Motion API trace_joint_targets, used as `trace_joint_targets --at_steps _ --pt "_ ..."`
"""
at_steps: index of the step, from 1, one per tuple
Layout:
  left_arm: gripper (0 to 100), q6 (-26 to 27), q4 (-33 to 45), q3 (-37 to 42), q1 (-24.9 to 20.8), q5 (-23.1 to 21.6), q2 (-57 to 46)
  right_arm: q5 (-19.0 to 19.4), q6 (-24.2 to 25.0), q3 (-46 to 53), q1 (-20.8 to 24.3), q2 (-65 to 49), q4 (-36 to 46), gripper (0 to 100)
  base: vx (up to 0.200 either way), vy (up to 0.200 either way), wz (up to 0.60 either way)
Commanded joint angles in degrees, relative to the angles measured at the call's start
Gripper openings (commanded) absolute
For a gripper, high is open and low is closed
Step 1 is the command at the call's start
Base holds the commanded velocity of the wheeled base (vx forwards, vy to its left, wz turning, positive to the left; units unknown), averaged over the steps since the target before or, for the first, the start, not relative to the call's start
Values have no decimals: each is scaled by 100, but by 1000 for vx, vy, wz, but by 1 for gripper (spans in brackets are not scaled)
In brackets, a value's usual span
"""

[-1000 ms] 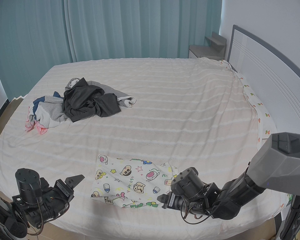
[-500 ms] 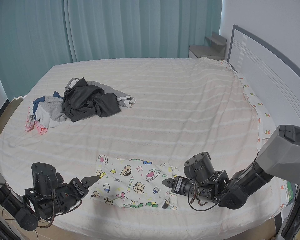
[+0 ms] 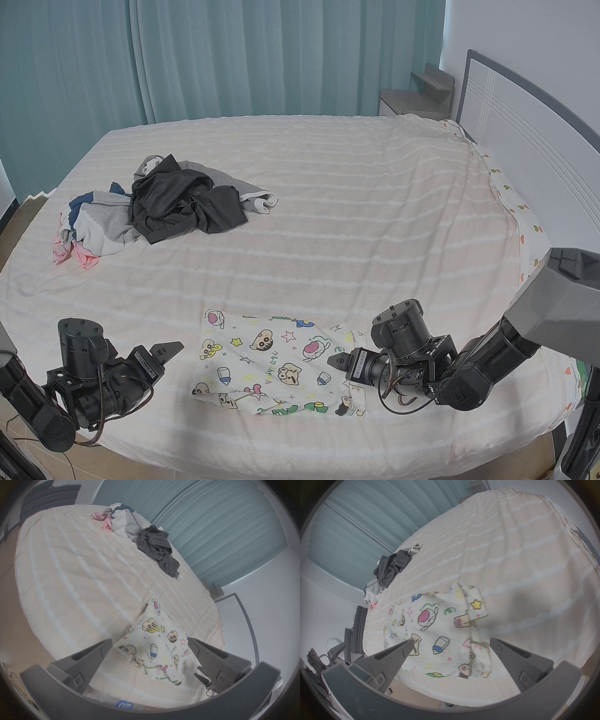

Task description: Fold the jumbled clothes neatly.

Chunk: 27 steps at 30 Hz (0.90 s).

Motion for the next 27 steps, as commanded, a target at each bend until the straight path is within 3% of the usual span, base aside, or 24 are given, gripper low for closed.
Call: trace_joint_targets --at_steps 1,5,8,10,12,18,27 --pt "100 0 -329 4 97 -1 535 40 -31 -164 -89 285 -1 100 0 200 0" --pt "100 70 -707 -23 71 -27 957 40 -93 -243 -168 381 -1 100 0 100 0" --pt "100 984 -1234 -49 62 -370 1836 49 -295 -243 -396 452 -1 100 0 0 0" --pt "100 1248 -1612 -102 62 -502 2223 49 -295 -208 -493 443 -1 100 0 0 0" --pt "100 1248 -1981 -128 27 -660 2460 49 -303 -173 -590 443 17 100 0 0 0" --pt "100 1239 -2535 -532 -34 -1688 2952 84 -374 -173 -906 513 17 100 0 0 0" --pt "100 1301 -2526 -1332 -166 -1741 3778 409 -435 -103 -1108 689 -1 100 0 0 0"
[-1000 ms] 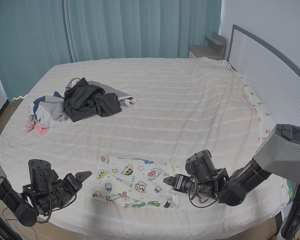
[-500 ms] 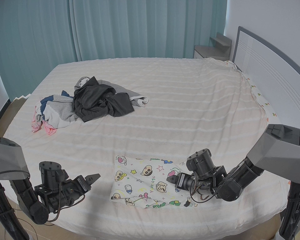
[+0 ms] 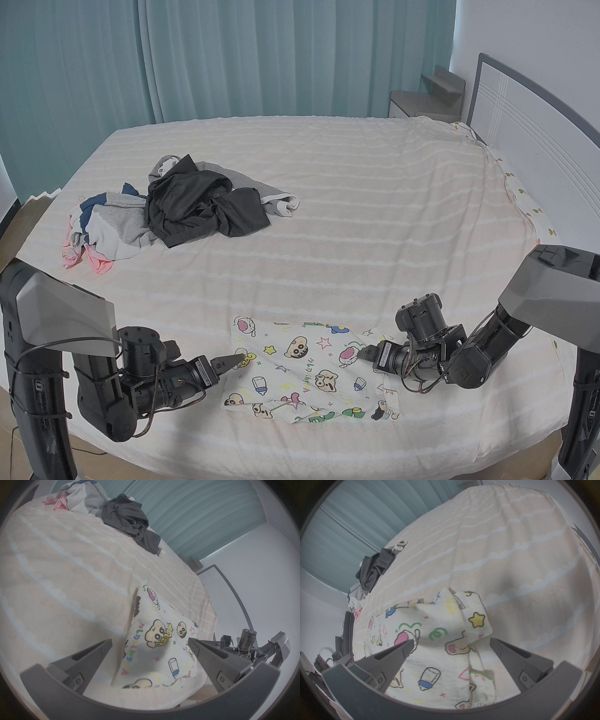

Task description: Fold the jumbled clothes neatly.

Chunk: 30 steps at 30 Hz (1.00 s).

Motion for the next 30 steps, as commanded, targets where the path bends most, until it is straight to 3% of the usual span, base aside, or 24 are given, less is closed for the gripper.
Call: trace_joint_targets --at_steps 1,10,17,23,30 --pt "100 26 -10 -527 -78 -10 718 118 -32 -22 -125 217 -23 100 0 0 0" --pt "100 43 262 -1212 -333 -1 841 592 -58 -189 -63 384 -58 100 0 0 0" --pt "100 263 500 -1423 -360 -10 876 742 -428 -180 -54 674 -497 100 0 0 0" --pt "100 333 508 -1423 -491 -10 920 1295 -1008 48 -81 858 -1218 100 0 0 0" --pt "100 333 508 -1423 -509 -10 920 1533 -1157 48 -37 999 -1359 100 0 0 0"
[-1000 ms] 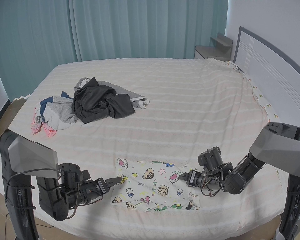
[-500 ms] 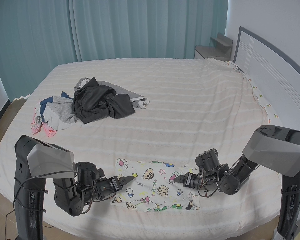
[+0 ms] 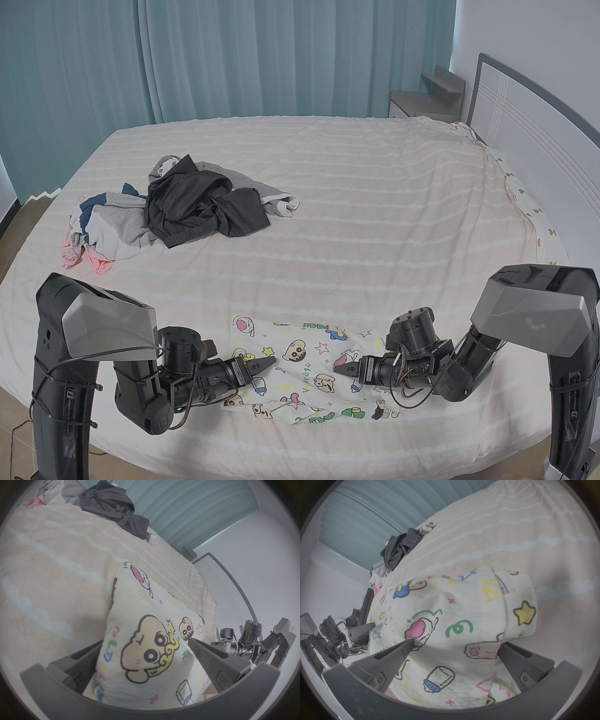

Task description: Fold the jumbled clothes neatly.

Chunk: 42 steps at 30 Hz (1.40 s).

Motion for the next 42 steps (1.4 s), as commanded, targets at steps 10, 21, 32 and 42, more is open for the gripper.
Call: trace_joint_targets --at_steps 10,21,32,42 --pt "100 -3 -1 -19 -150 -1 -1 443 -12 -125 77 134 -26 100 0 0 0" --pt "0 -3 -36 148 -264 43 -45 434 155 -178 94 19 -35 0 0 0 0" --pt "0 -3 -71 789 -325 473 -950 434 621 244 420 -860 -26 0 0 0 0" --pt "0 6 -71 1167 -317 491 -1487 390 656 253 657 -1150 9 0 0 0 0"
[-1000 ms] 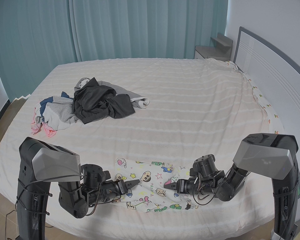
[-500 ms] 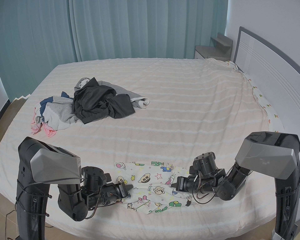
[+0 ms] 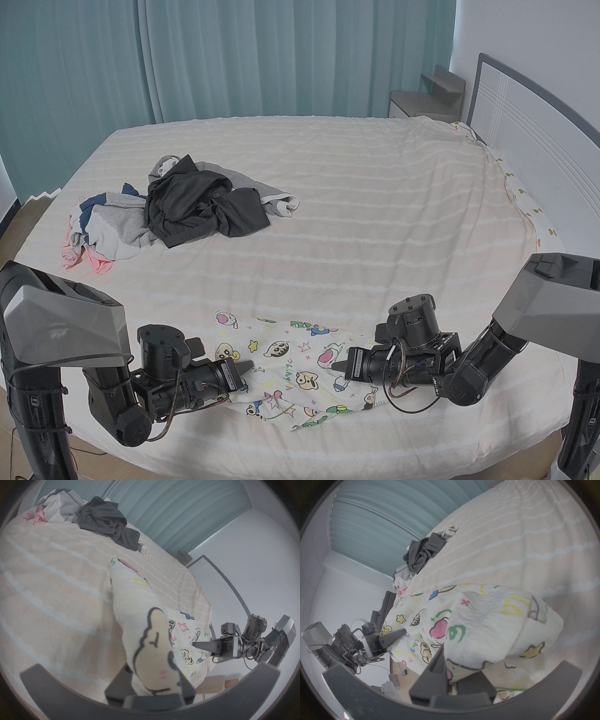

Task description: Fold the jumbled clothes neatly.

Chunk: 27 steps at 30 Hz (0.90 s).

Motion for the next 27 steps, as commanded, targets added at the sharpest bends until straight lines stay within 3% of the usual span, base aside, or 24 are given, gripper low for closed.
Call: trace_joint_targets --at_steps 1,19,27 --pt "0 -3 -8 155 8 18 -296 -3 0 10 100 -246 10 0 0 0 0" --pt "0 -12 -8 129 25 352 -225 -3 35 -25 135 -167 28 0 0 0 0" --pt "0 -12 -8 111 421 352 -120 6 35 -148 153 -8 28 0 0 0 0"
